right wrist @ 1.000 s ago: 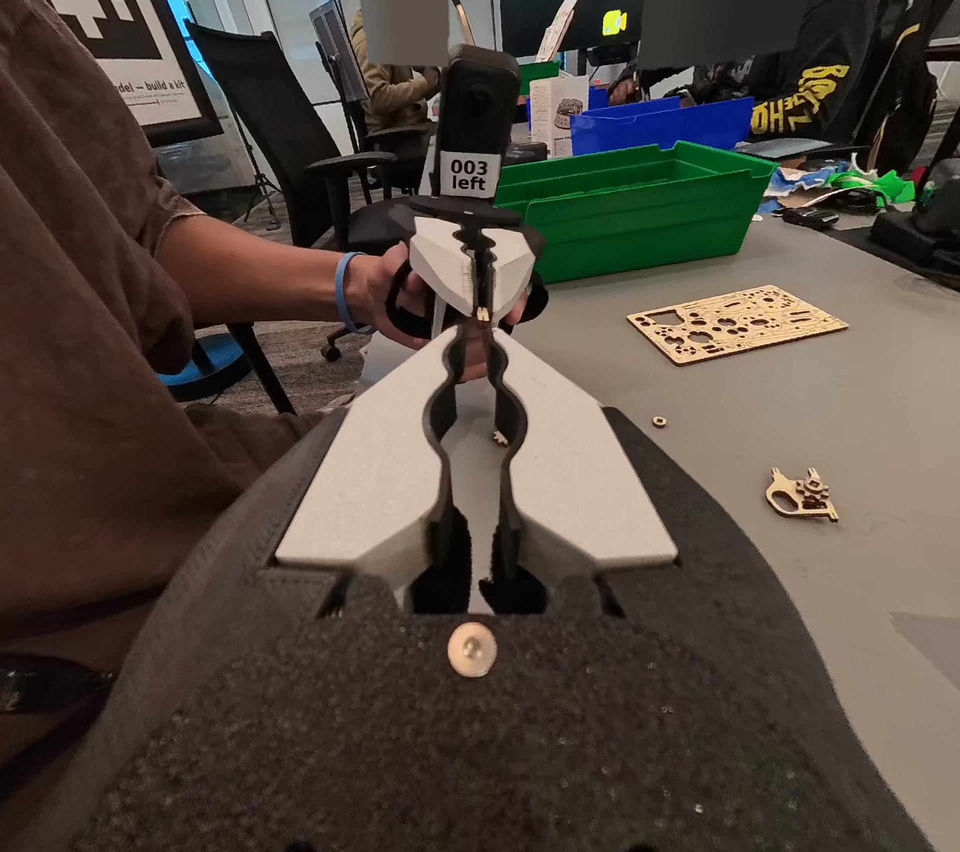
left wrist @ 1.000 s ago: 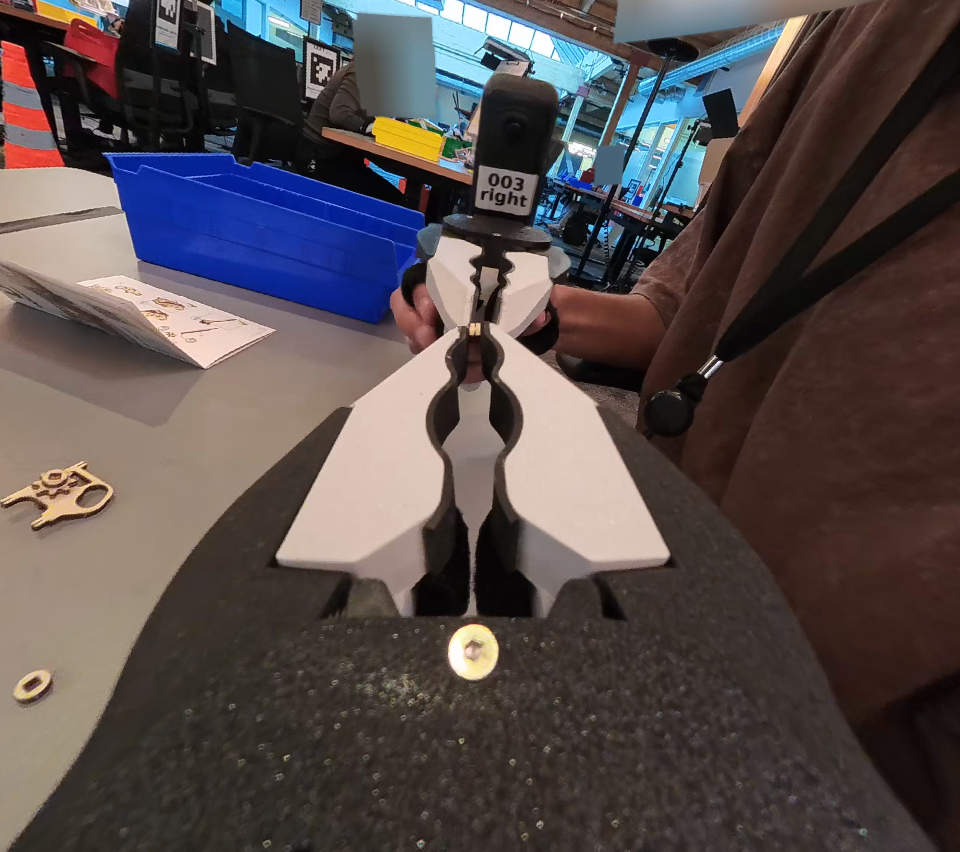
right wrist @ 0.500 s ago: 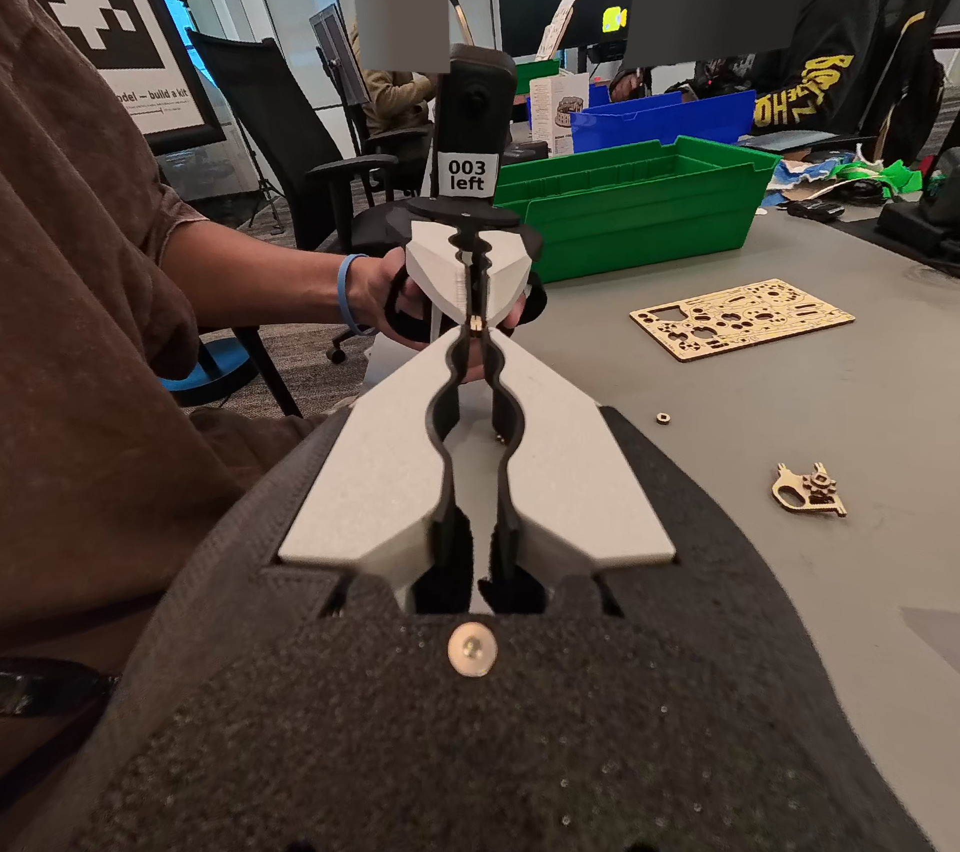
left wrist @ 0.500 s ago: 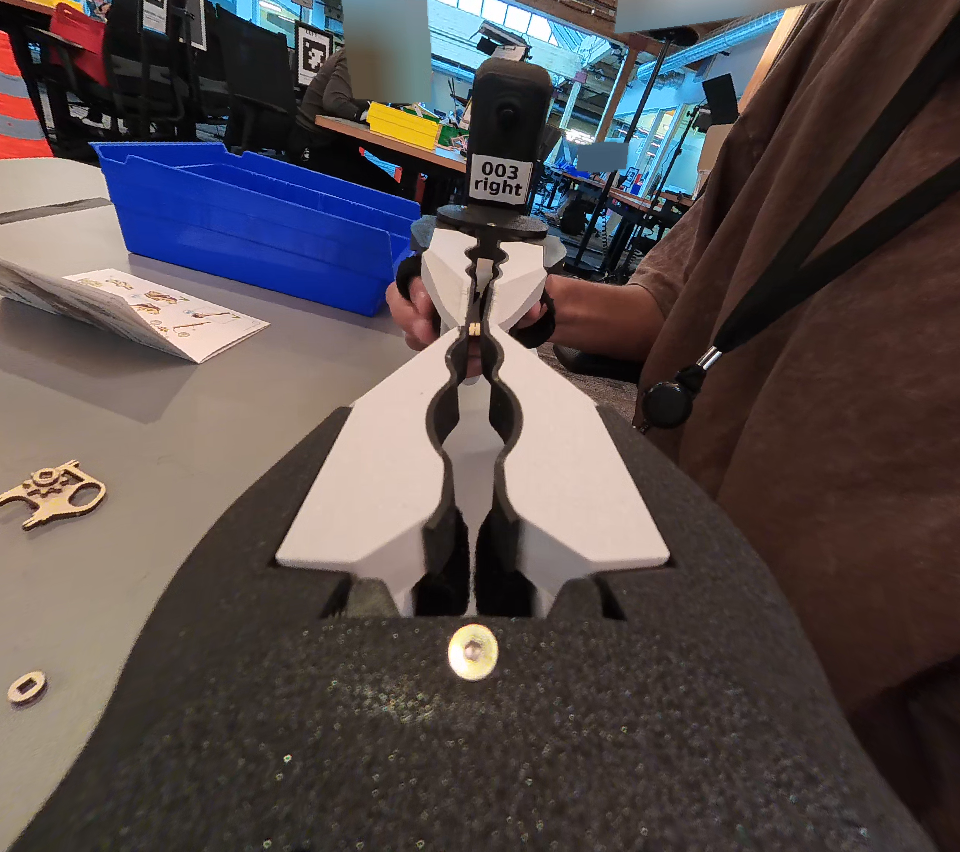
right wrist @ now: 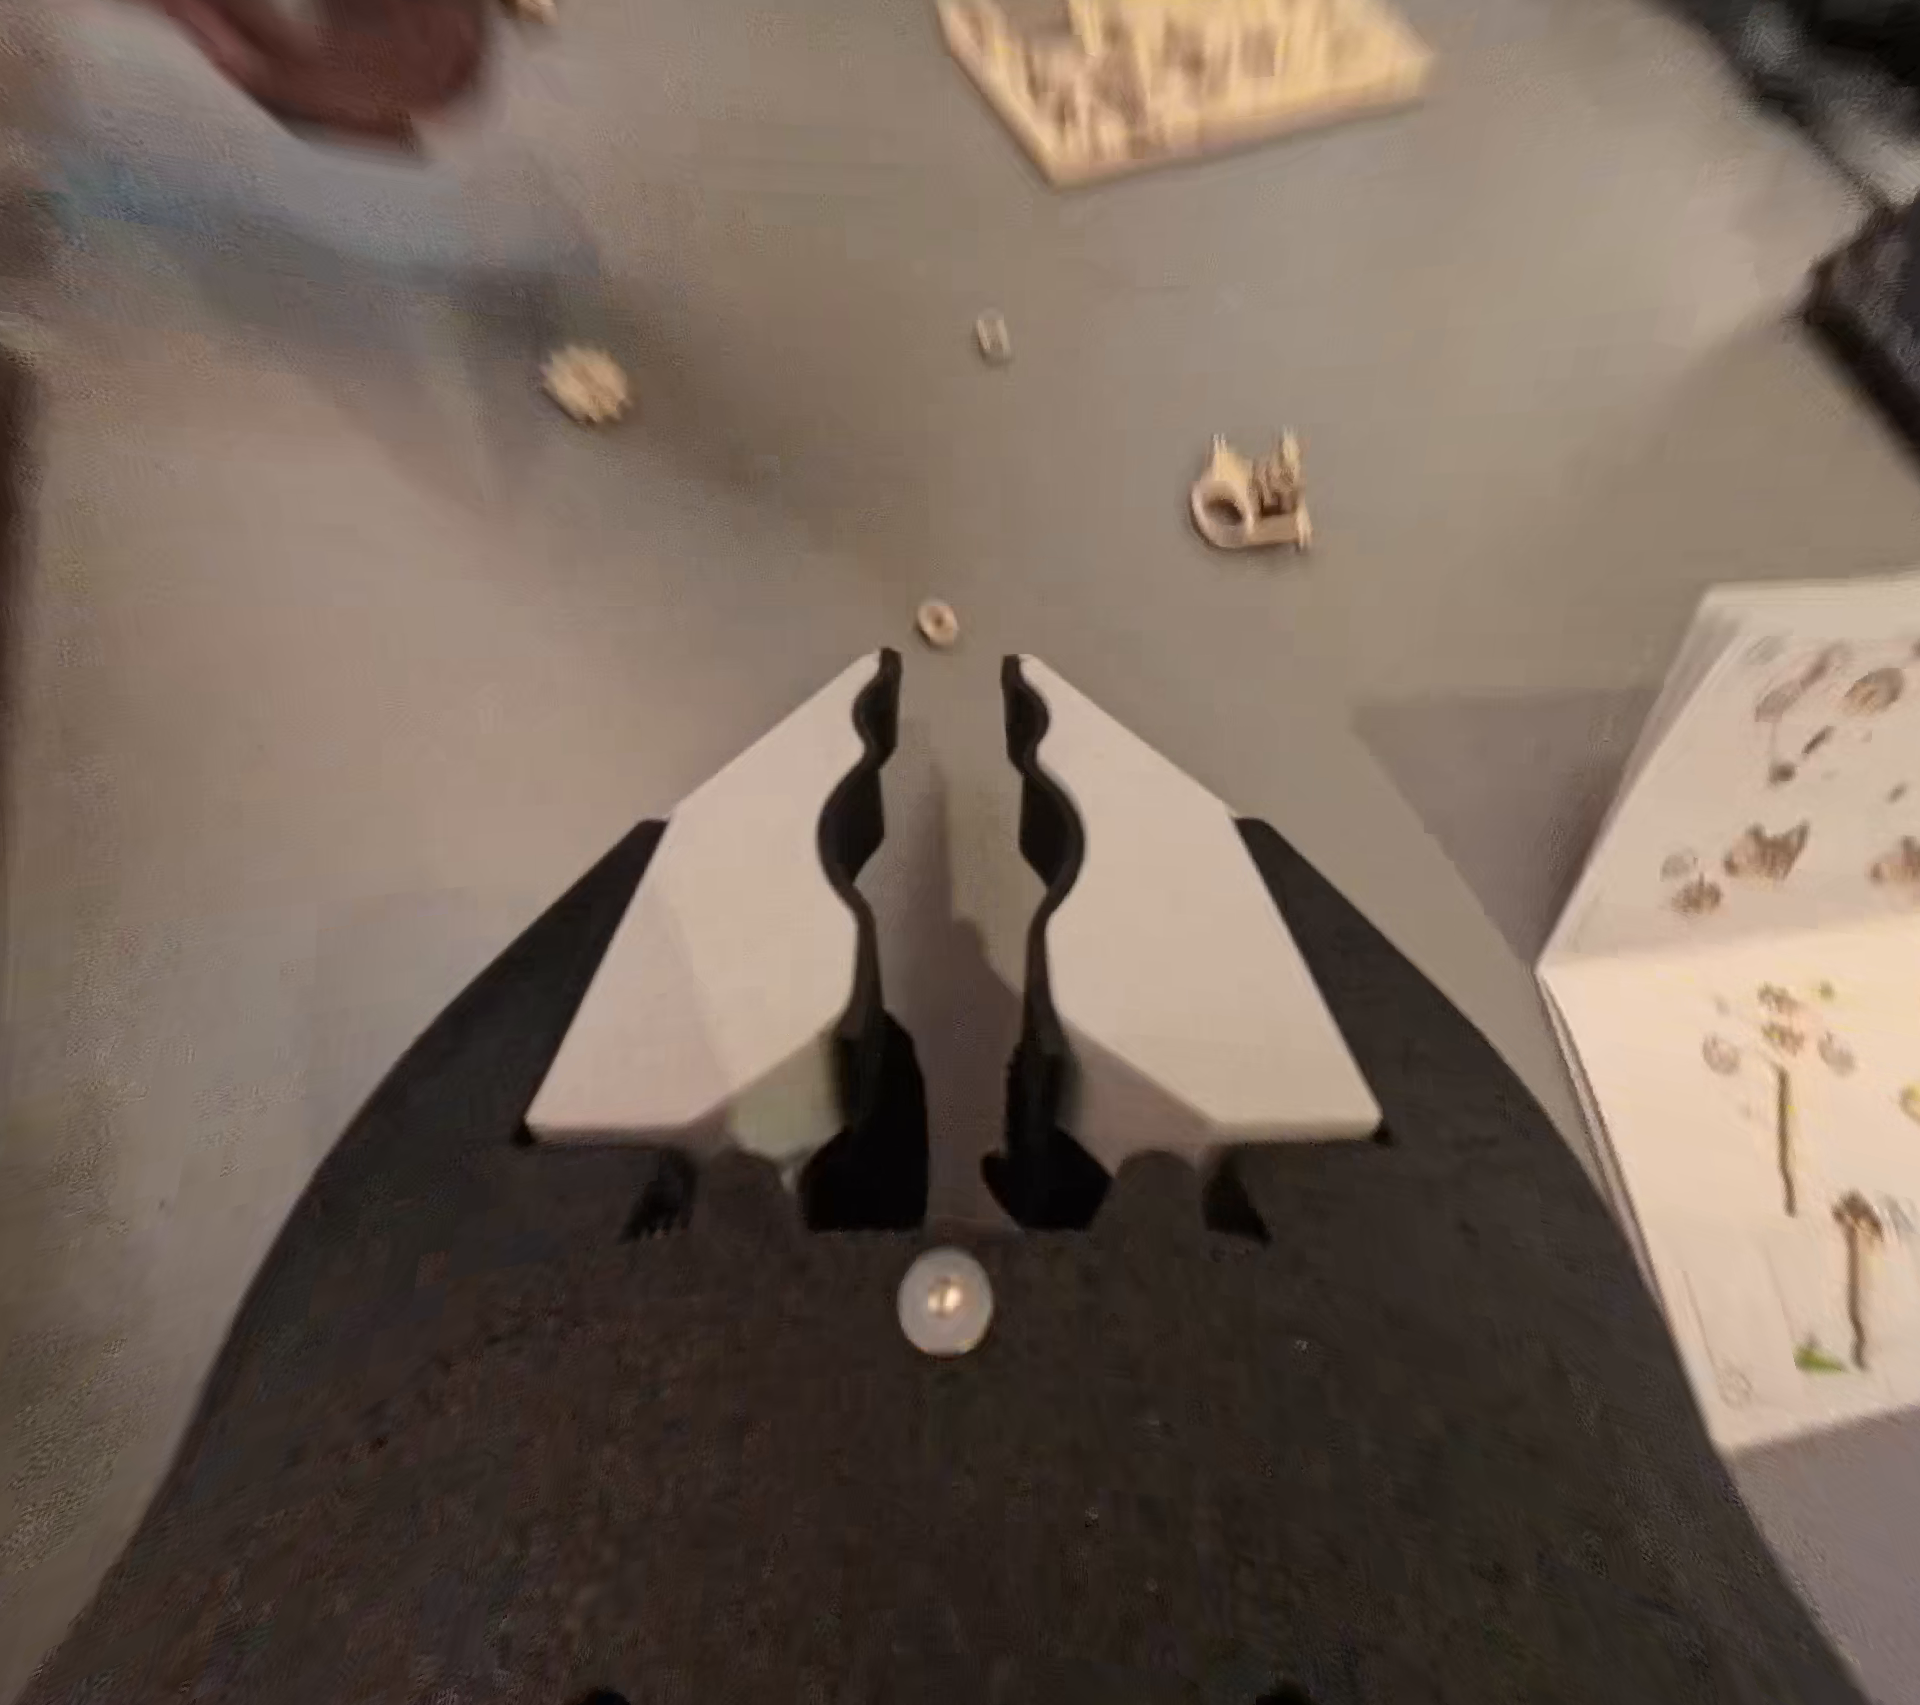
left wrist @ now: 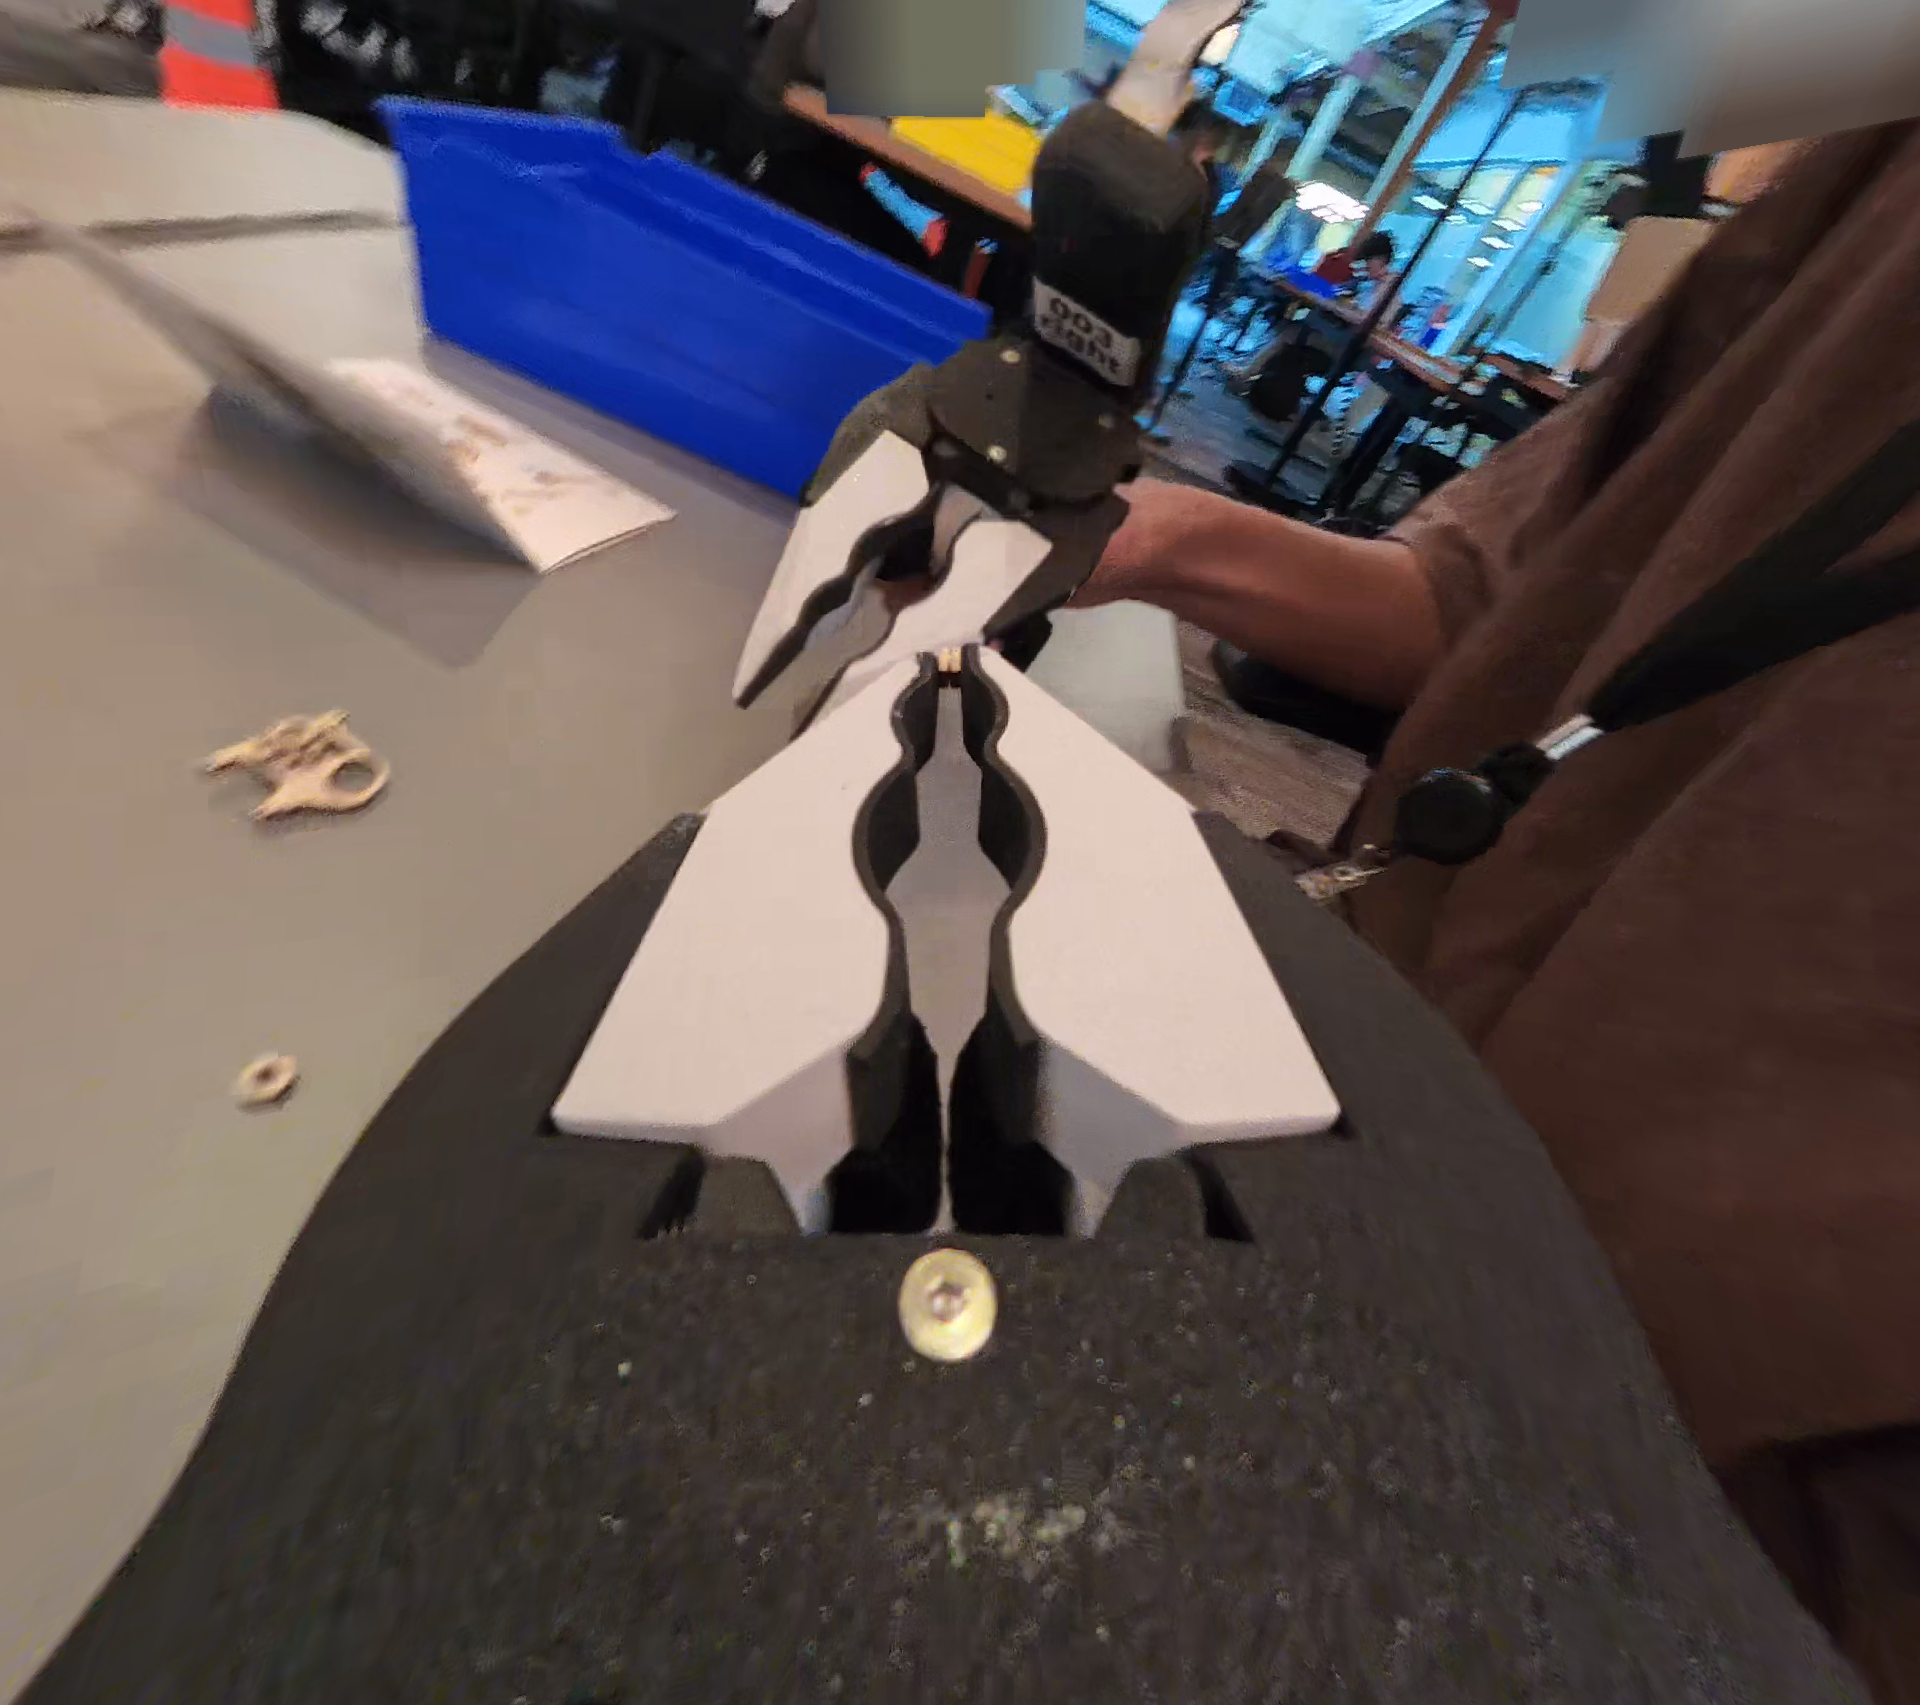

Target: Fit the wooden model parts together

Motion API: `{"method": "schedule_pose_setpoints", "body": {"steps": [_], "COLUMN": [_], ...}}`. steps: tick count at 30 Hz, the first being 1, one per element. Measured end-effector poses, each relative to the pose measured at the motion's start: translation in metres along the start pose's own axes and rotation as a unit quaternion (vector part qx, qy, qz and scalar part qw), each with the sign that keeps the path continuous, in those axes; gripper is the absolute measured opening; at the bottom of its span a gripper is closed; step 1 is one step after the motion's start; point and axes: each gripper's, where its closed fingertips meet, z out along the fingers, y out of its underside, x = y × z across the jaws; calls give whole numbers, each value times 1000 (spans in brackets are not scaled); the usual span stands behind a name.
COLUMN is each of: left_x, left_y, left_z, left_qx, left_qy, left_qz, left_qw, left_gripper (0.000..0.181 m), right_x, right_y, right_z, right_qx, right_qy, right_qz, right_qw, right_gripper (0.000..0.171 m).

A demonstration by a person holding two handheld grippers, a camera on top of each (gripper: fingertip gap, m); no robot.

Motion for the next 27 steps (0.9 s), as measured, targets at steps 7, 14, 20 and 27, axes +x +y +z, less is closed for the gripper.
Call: {"method": "schedule_pose_setpoints", "body": {"steps": [7, 14, 20, 27], "left_x": [-22, -24, -11, 21], "left_y": [11, 13, -6, -47], "left_z": [-9, -11, -10, -10], "left_qx": [-32, -23, 37, 157], "left_qy": [-68, -63, -32, 70], "left_qz": [9, 2, -6, -83], "left_qw": [997, 998, 999, 982], "left_gripper": [2, 2, 2, 1], "right_x": [-11, -8, -11, -32], "right_y": [13, 11, -40, -131], "right_z": [41, 45, 16, -64], "right_qx": [-73, -65, 84, 376], "right_qy": [-28, -15, -73, -140], "right_qz": [19, 25, 64, 60], "right_qw": [997, 997, 992, 914], "right_gripper": [23, 9, 8, 8]}}
